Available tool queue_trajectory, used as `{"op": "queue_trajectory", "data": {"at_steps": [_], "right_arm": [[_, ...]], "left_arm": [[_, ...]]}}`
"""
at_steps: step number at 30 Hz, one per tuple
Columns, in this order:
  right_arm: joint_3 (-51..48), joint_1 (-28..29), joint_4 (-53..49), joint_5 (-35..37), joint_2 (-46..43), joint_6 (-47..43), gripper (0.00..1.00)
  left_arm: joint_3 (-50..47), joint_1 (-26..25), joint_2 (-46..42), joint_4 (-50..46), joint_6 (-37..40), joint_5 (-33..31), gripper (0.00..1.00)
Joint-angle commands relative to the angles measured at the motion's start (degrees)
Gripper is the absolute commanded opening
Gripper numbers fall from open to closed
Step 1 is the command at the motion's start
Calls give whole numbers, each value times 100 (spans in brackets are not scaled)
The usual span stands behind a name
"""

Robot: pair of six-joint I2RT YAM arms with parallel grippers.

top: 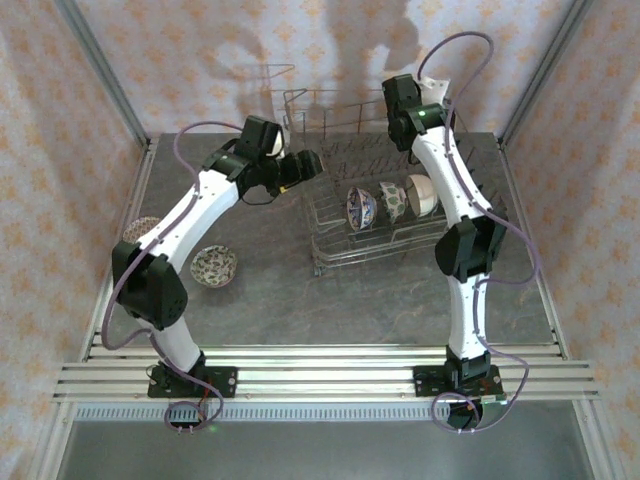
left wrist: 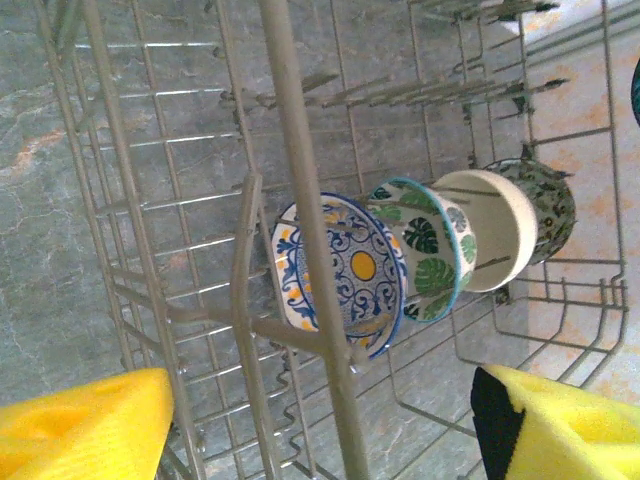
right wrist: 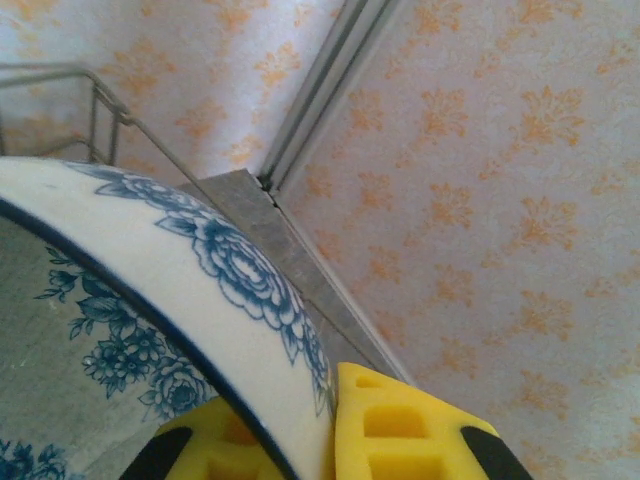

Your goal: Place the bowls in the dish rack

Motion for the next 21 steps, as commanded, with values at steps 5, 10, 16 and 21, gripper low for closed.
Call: {"op": "queue_trajectory", "data": {"at_steps": [5, 10, 16, 21], "right_arm": [[567, -445, -71, 542, 441, -387, 0], [658, -684, 131, 520, 656, -603, 0], [684, -718, 616, 553, 863, -1150, 0], [789, -726, 636, 567, 1029, -1160, 0]], "left_arm": [[268, -68, 339, -31, 213, 321, 65], [217, -131, 466, 85, 178, 478, 53], [12, -193, 386, 18, 328, 539, 38], [-261, -205, 213, -45, 400, 609, 27]]}}
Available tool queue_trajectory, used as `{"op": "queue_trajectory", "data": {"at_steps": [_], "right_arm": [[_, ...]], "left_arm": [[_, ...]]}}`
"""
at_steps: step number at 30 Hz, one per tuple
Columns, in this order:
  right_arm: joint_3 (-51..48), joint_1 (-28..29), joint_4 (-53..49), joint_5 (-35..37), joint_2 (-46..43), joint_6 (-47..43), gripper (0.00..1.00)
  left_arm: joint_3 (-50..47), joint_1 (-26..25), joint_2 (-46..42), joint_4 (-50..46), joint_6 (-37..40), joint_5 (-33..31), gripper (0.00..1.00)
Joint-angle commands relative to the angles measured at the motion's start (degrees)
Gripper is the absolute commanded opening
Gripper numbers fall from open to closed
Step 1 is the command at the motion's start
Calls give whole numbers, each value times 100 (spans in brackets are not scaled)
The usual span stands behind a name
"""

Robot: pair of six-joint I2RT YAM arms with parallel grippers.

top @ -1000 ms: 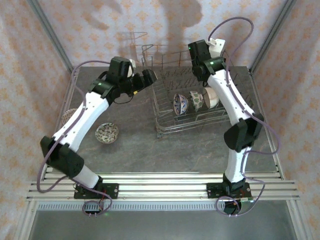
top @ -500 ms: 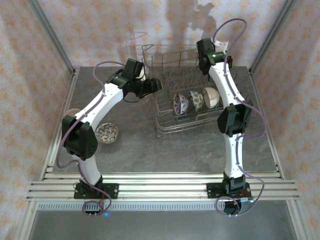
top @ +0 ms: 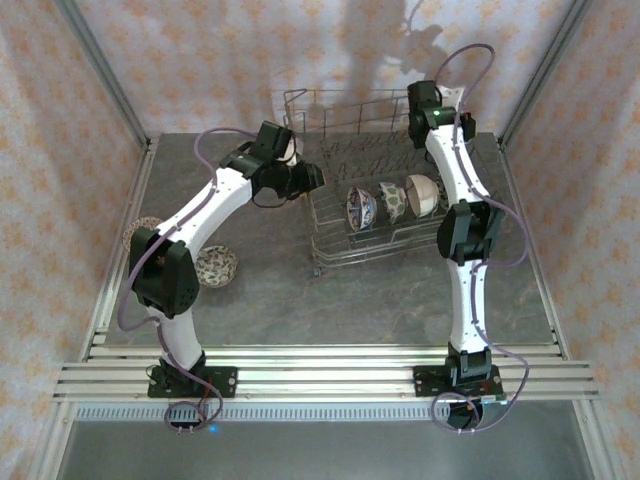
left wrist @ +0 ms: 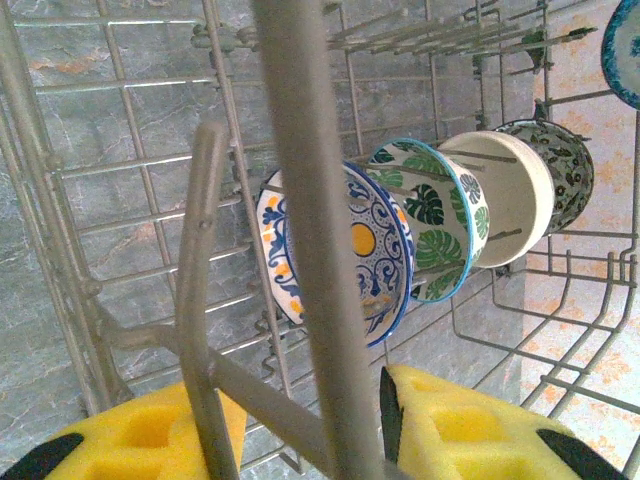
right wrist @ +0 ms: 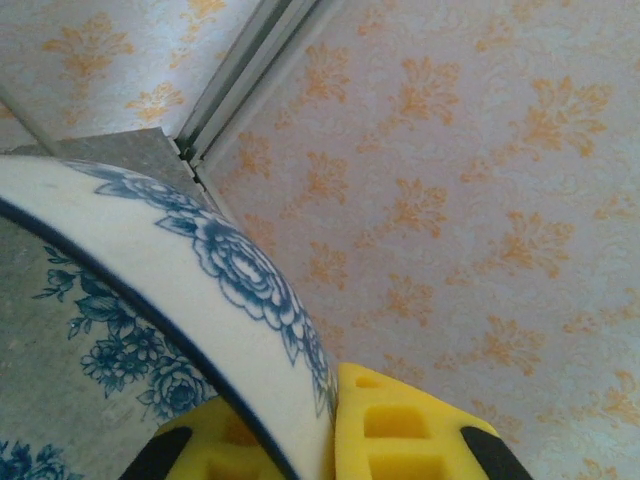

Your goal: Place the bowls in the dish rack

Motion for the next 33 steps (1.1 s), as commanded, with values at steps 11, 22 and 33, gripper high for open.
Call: {"op": "queue_trajectory", "data": {"at_steps": [11, 22, 33], "right_arm": [[302, 23, -23, 461, -171, 25, 0], [-69, 32, -784, 621, -678, 463, 0], [-433, 81, -1209, 232, -1236, 409, 0]], "left_arm": [[-592, -162, -571, -499, 730, 277, 15], [-1350, -252, -1318, -314, 391, -38, 14], [-1582, -478, -1805, -308, 149, -715, 50]]}}
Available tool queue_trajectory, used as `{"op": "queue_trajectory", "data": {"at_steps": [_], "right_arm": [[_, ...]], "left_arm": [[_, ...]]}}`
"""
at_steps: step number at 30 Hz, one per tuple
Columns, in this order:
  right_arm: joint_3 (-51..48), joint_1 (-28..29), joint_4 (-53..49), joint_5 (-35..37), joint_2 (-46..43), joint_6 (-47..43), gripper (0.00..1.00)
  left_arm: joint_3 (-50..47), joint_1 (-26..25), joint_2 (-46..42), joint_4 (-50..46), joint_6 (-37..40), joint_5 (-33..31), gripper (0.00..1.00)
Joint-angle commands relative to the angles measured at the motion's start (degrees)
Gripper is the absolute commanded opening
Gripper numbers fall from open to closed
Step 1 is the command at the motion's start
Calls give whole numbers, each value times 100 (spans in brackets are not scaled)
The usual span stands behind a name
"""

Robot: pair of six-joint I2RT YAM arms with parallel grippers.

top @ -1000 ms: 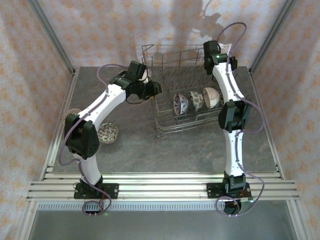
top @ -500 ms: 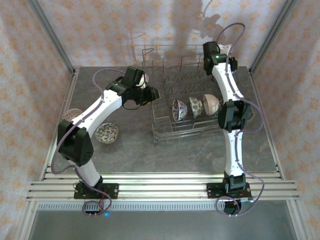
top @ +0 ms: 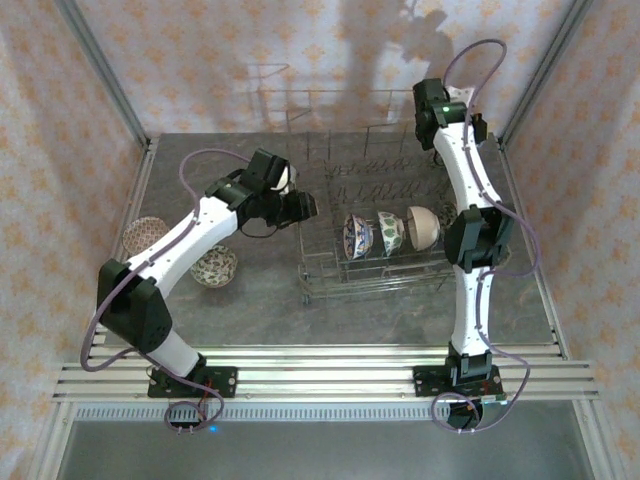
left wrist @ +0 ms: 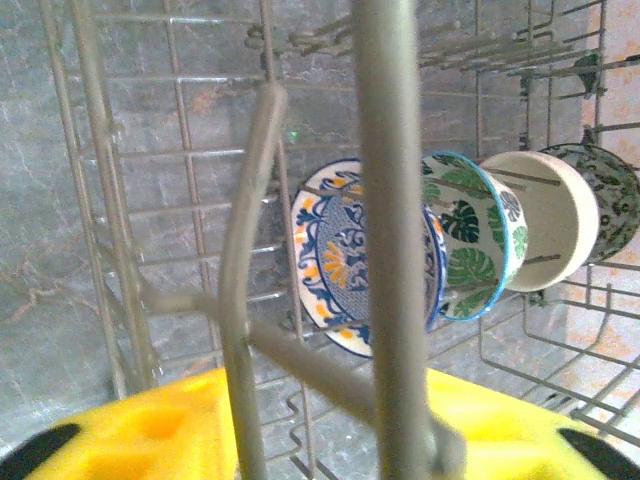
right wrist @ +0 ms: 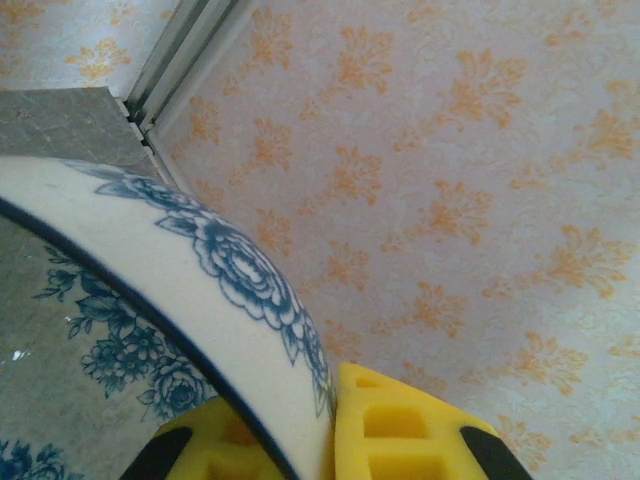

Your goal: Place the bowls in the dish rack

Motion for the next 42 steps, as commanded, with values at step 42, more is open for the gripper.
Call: {"op": "queue_trajectory", "data": {"at_steps": [42], "right_arm": [[511, 456, -2063, 934, 797, 1347, 0]], "left_arm": [[107, 942, -130, -168, 1094, 311, 79]]}}
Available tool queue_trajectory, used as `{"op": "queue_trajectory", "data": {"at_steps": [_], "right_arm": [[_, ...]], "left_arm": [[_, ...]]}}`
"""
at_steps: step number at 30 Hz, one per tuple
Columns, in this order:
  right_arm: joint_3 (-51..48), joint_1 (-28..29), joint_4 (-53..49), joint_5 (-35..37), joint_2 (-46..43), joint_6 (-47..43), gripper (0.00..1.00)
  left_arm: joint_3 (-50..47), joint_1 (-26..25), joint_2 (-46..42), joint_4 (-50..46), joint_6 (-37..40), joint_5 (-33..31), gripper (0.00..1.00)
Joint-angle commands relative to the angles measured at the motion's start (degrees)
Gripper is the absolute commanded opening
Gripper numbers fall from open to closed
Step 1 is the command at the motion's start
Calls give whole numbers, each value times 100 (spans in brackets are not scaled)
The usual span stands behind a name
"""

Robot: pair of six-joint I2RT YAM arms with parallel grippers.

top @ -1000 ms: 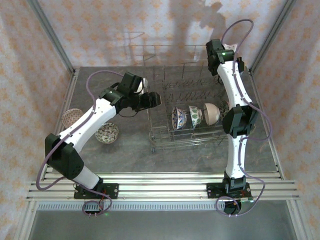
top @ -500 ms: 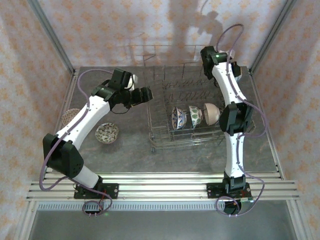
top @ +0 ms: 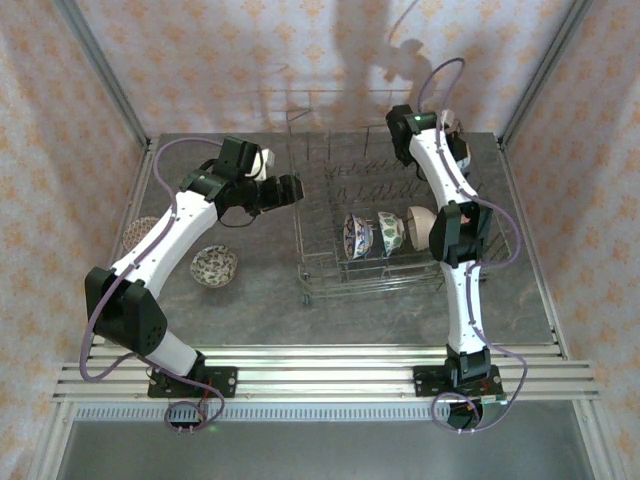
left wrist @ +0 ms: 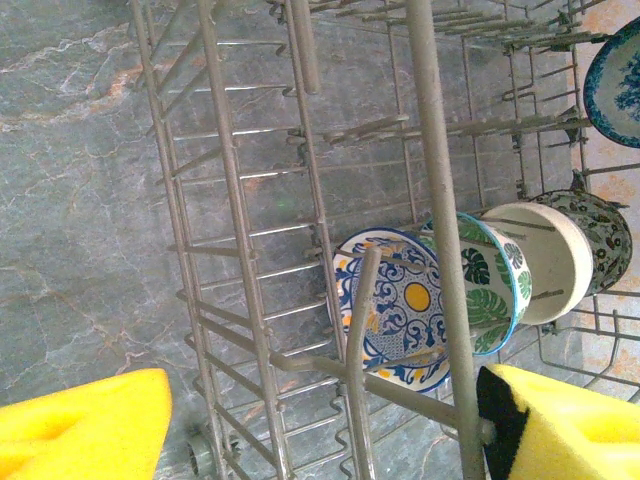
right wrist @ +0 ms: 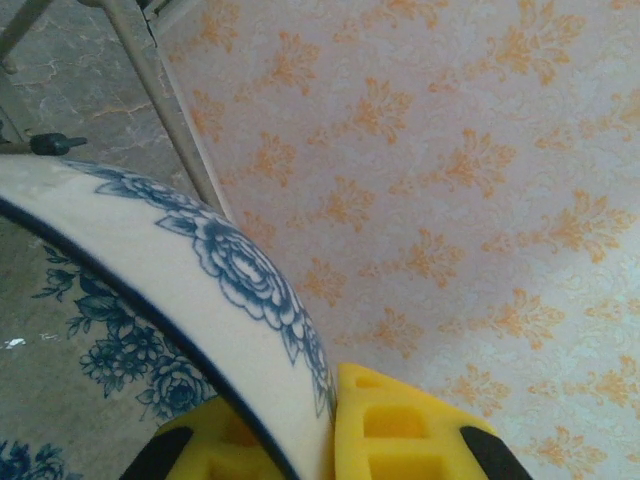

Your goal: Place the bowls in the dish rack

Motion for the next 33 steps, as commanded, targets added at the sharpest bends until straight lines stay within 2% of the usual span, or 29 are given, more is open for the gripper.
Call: {"op": "queue_trajectory", "data": {"at_steps": [1, 9, 13, 21, 23, 28, 33], "right_arm": [[332, 15, -474, 488, 40, 423, 0], [706, 32, -1018, 225, 216, 1098, 0], [786, 46, -1087, -121, 128, 1329, 0], [895, 129, -1326, -265, 35, 1657, 0], [896, 137, -1317, -339, -15, 1612, 0], [857, 146, -1333, -433, -117, 1505, 0], [658, 163, -1325, -558, -279, 1526, 0]], "left_arm": [[-76, 62, 20, -96, 165, 54, 78], [-349, -63, 58, -77, 199, 165, 73], [-508, -178, 31, 45, -45, 103, 71], [-565, -421, 3, 210, -495, -57, 66], [-372, -429, 54, 32, -416, -204, 67], [990, -435, 585, -1506, 217, -1231, 69], [1737, -494, 989, -2032, 306, -1739, 68]]}}
